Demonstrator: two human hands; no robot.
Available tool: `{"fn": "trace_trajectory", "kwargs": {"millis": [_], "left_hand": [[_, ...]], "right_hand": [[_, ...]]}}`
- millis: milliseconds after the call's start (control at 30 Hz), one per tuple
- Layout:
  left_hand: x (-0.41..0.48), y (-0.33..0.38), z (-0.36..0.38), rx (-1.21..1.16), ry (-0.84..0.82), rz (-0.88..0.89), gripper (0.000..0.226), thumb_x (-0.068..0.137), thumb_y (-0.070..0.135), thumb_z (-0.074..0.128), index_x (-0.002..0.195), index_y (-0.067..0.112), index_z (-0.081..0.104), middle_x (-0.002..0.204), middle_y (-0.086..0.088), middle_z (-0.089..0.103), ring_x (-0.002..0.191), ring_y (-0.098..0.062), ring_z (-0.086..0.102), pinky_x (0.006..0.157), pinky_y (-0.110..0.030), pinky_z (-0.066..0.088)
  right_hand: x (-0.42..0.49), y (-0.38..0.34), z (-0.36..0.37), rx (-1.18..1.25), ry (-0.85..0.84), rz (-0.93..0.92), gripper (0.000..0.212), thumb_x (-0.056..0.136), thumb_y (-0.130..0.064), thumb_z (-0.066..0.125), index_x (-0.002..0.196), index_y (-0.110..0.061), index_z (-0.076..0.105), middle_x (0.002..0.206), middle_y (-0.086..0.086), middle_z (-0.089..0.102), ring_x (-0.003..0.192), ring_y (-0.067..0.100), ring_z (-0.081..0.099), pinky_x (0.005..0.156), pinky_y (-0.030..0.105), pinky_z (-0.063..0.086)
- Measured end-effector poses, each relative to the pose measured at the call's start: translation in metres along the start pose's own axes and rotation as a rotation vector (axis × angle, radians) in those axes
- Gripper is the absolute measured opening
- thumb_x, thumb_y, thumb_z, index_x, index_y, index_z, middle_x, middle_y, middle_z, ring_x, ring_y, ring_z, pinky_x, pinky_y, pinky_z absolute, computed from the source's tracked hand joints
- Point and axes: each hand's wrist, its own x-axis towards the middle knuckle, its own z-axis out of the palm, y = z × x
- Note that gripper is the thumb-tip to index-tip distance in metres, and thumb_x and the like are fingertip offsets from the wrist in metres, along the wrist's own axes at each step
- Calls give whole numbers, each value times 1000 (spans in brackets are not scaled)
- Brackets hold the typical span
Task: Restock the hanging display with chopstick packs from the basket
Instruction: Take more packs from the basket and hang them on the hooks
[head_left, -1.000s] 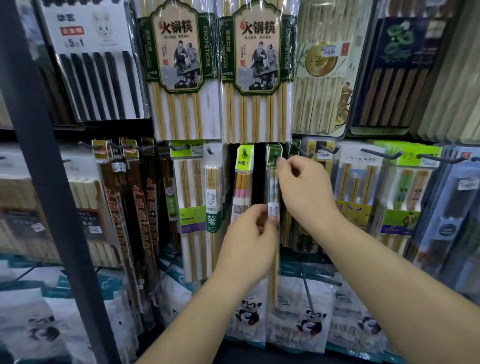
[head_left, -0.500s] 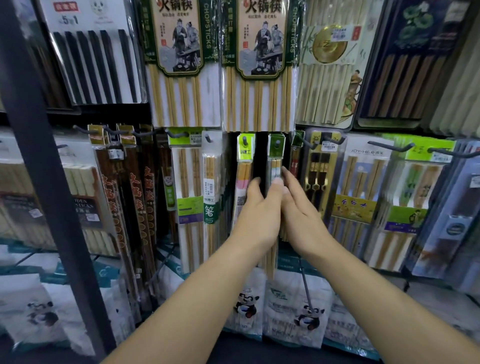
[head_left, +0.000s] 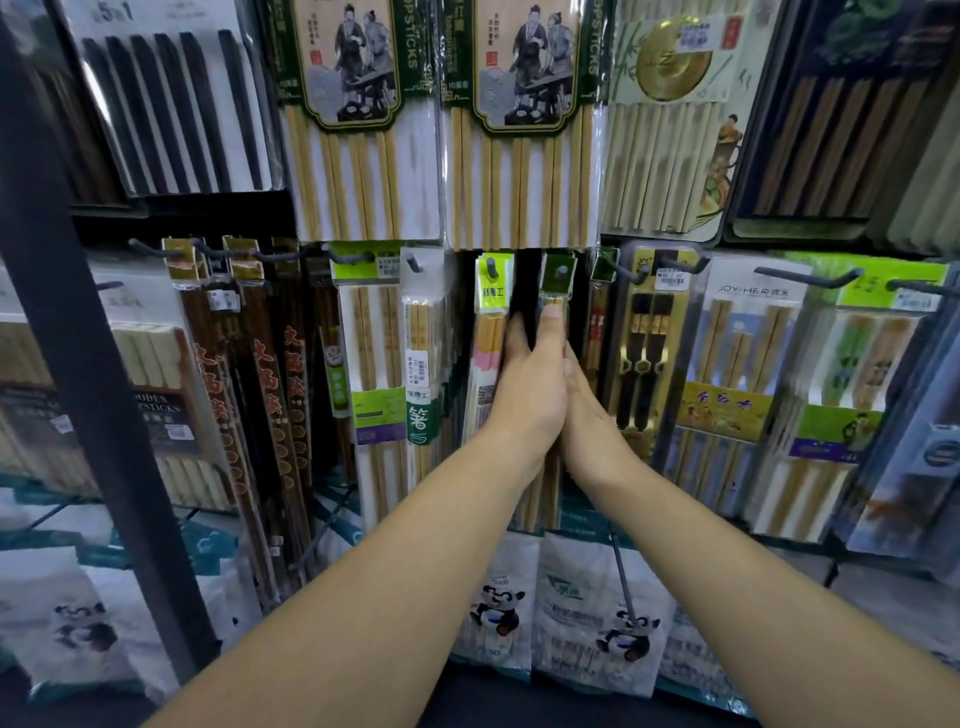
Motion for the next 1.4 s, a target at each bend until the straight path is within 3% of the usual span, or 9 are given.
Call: {"fn": "trace_trajectory", "kwargs": {"millis": [100, 300, 500, 667, 733, 900, 1033, 1167, 1400], "left_hand": [[3, -2, 1, -25, 1, -7, 68, 103, 62, 40, 162, 33, 22, 163, 5, 37, 149, -16, 32, 104, -28, 24], [-4, -29, -7, -121, -84, -61, 63, 100, 66, 41, 156, 37, 39, 147, 16, 50, 125, -1, 49, 106, -26, 33], [-14, -53, -14, -126, -107, -177, 39, 99, 68, 42, 129, 50, 59, 114, 31, 59, 114, 6, 52, 98, -21, 36], [-31, -72, -23, -75, -164, -279, 72, 93, 77, 41, 155, 39, 40, 150, 17, 47, 140, -7, 41, 122, -38, 26], [-41, -82, -30, -49, -172, -335, 84, 89, 81, 45, 159, 35, 34, 159, 8, 42, 147, -14, 37, 125, -44, 24], [-86, -115, -50, 64, -157, -395, 96, 89, 74, 54, 164, 34, 11, 169, 10, 19, 154, -16, 21, 107, -31, 24], [-129, -156, -69, 233, -243, -432, 89, 96, 55, 63, 164, 29, 11, 169, 8, 19, 150, -11, 25, 109, -29, 30], [-156, -189, -107, 356, -248, -504, 70, 100, 42, 62, 160, 18, 33, 158, 5, 44, 141, -13, 44, 99, -20, 38], [-206, -260, -192, 792, -13, -557, 30, 103, 26, 57, 130, 12, 61, 122, -8, 65, 104, -22, 64, 91, -36, 51]], "right_hand": [[5, 2, 1, 49, -2, 12, 59, 108, -52, 21, 163, -34, 11, 168, -15, 17, 150, -3, 18, 124, 25, 18], [-4, 12, 5, 123, 12, 144, 84, 86, -78, 22, 161, -44, 14, 167, -14, 23, 138, -6, 26, 106, 19, 25], [-13, 25, 11, 179, 39, 238, 87, 84, -83, 24, 161, -42, 22, 167, -7, 28, 151, 11, 28, 122, 37, 25], [-49, 50, 17, 146, -14, 249, 82, 89, -79, 20, 162, -43, 11, 167, -14, 21, 144, -3, 28, 102, 9, 34], [-69, 64, 16, 94, 5, 232, 88, 87, -85, 22, 162, -42, 11, 167, -18, 19, 145, -5, 24, 114, 17, 29], [-128, 100, -1, -228, 159, 164, 25, 106, -38, 49, 129, -36, 58, 134, -16, 59, 124, 1, 54, 105, 29, 45], [-177, 106, -4, -515, 135, -42, 19, 101, -13, 54, 104, -24, 69, 103, -12, 63, 103, 11, 59, 86, 22, 46], [-209, 102, 5, -605, -29, -183, 27, 96, -30, 48, 102, -18, 71, 95, -16, 62, 94, 3, 58, 82, 14, 45], [-275, 184, 44, -685, -657, 364, 12, 96, -33, 62, 103, -27, 71, 91, -14, 70, 80, 5, 62, 73, 26, 48]]}}
